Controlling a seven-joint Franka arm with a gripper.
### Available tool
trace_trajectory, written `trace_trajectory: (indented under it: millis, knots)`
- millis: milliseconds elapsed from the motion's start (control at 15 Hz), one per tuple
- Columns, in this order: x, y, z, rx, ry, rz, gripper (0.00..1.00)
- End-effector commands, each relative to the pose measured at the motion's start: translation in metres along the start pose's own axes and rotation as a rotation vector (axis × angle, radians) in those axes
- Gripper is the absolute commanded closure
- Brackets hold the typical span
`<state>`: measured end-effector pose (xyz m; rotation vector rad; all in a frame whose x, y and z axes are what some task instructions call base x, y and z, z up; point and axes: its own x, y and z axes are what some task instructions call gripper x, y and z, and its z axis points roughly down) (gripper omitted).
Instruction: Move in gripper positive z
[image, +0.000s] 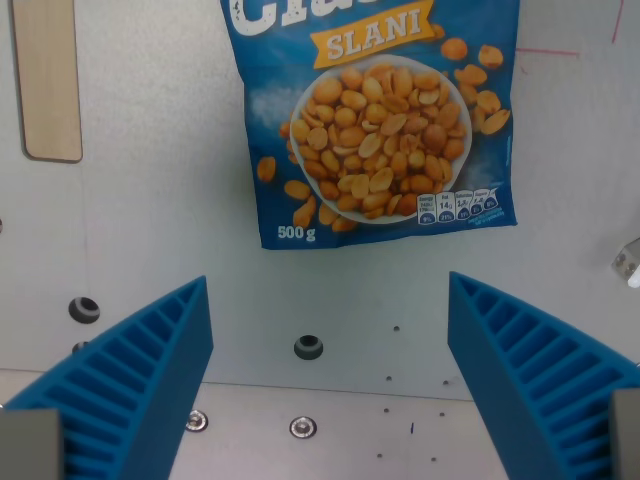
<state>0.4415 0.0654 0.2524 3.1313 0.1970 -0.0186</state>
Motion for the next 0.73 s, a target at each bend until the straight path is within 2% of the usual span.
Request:
trace_trajectory:
  millis: [67,733]
  knots:
    - [0.000,0.000,0.004,0.000,0.004,0.000,0.00]
    - [0.000,0.000,0.054,0.000,0.004,0.000,0.00]
